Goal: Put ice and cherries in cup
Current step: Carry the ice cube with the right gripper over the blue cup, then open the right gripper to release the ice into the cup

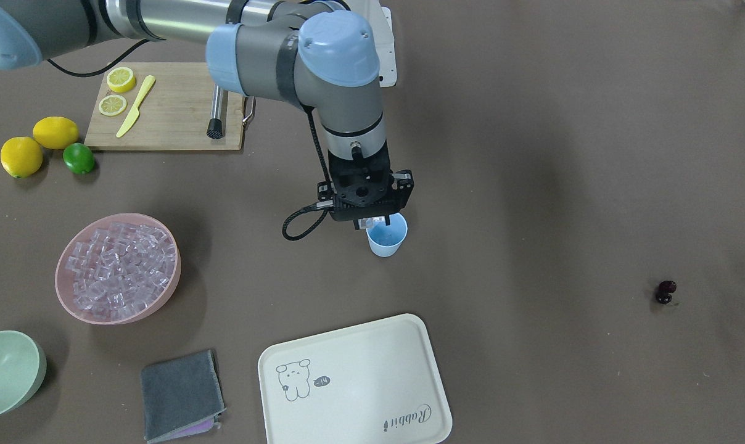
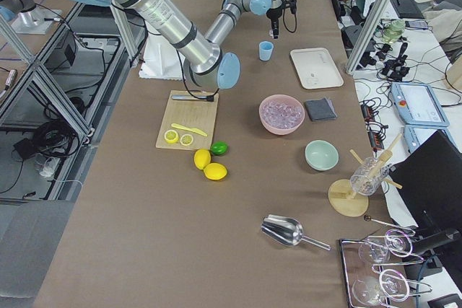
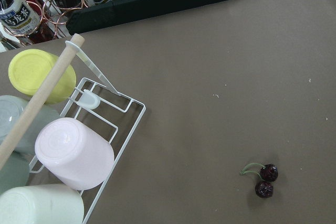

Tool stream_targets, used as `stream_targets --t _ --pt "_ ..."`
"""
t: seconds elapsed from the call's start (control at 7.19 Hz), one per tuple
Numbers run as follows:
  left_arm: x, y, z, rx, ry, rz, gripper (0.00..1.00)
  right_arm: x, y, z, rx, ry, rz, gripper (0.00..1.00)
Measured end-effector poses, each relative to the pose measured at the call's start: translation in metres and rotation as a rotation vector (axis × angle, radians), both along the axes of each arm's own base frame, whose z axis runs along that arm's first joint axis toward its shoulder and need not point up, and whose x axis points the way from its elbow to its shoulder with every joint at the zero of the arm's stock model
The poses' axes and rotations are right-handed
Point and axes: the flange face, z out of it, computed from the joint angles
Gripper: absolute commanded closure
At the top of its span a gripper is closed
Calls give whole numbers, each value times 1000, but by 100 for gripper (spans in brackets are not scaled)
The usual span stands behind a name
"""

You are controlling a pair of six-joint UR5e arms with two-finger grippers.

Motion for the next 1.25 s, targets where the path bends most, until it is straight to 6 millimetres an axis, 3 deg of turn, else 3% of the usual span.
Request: stream_targets --t 0.28,0.7,0.97,1.11,1.25 --pt "1 3 1 1 1 4 3 -26 12 0 9 26 18 100" --pt "1 4 -2 7 2 4 3 -50 25 9 28 52 20 100" --pt "1 4 -5 12 3 5 3 -62 32 14 40 56 17 95" --pt "1 4 -5 12 2 5 3 -66 32 17 43 56 16 84" --pt "1 5 -5 12 3 5 3 -68 31 21 45 59 17 41"
